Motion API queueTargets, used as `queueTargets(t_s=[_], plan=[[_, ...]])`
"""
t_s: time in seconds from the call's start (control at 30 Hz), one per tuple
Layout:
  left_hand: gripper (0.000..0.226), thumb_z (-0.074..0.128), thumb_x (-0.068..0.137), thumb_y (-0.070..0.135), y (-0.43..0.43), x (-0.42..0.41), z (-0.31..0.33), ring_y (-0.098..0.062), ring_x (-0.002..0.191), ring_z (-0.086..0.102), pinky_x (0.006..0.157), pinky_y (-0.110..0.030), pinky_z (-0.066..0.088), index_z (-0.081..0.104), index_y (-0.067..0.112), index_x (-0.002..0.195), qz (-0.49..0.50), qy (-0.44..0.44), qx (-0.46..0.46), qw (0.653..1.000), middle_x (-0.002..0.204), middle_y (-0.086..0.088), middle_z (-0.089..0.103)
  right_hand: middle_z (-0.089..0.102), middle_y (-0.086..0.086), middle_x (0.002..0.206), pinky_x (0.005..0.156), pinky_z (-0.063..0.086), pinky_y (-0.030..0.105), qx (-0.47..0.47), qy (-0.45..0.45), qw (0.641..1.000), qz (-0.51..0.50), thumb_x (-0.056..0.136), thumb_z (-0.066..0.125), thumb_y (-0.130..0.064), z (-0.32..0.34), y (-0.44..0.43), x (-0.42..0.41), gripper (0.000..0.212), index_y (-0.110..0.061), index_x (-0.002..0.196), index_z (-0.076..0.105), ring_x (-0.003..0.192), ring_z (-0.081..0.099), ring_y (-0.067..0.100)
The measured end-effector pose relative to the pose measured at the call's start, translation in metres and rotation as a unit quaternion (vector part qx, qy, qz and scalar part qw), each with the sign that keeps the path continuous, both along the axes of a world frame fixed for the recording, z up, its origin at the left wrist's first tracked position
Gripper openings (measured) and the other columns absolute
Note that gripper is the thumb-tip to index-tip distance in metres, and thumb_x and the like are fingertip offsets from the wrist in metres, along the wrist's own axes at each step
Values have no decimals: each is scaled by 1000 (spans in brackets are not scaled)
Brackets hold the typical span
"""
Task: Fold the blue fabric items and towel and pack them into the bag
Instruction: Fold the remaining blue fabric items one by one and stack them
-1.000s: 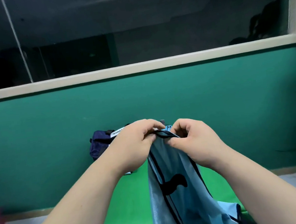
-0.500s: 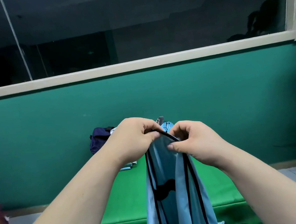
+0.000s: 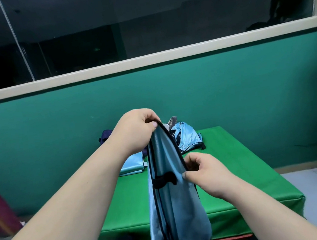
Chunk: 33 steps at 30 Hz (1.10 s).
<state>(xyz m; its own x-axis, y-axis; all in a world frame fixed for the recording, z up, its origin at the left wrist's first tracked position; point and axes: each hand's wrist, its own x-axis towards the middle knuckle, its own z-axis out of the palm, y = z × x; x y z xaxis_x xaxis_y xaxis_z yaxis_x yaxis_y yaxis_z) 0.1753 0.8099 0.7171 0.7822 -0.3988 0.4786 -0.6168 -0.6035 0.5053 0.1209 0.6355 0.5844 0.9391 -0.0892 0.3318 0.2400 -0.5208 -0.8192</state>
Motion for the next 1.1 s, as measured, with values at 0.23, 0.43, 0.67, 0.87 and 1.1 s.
queueTargets(t_s=[0.23, 0.43, 0.67, 0.87, 1.1], plan=[[28, 51, 96, 9, 10, 12, -4, -4, 52, 52, 39, -10, 37, 66, 28, 82, 30, 6, -11, 999, 77, 2, 65, 58, -14, 64, 66, 45, 27, 10, 39, 999, 2, 80, 70, -11, -28, 4, 4, 13, -16, 73, 61, 60, 48, 4], [33, 53, 95, 7, 15, 22, -10, -15, 63, 53, 46, -13, 41, 68, 30, 79, 41, 21, 13, 999, 81, -2, 68, 56, -11, 76, 72, 45, 29, -128, -12, 991, -34, 81, 60, -49, -52, 29, 1, 26, -23, 80, 56, 73, 51, 6], [28, 54, 94, 2, 21, 29, -25, -1, 35, 42, 37, -10, 30, 72, 22, 87, 37, 48, 29, 998, 55, 13, 53, 58, -6, 98, 77, 49, 36, -250, -83, 964, -27, 88, 37, -55, -73, 52, -1, 45, -25, 103, 67, 86, 59, 25], [31, 55, 93, 5, 27, 40, -36, -9, 42, 41, 52, -24, 41, 72, 29, 83, 33, 56, 41, 997, 53, 15, 58, 57, -1, 98, 72, 52, 41, -263, -183, 945, -62, 87, 53, -41, -80, 64, 0, 30, -24, 109, 65, 83, 56, 25], [33, 59, 93, 10, 33, 44, -49, -14, 60, 55, 73, -44, 58, 73, 38, 84, 18, 47, 50, 997, 73, 6, 70, 57, 5, 118, 83, 52, 40, -265, -210, 940, -51, 87, 56, -40, -83, 78, -4, 39, -27, 124, 62, 99, 57, 28]])
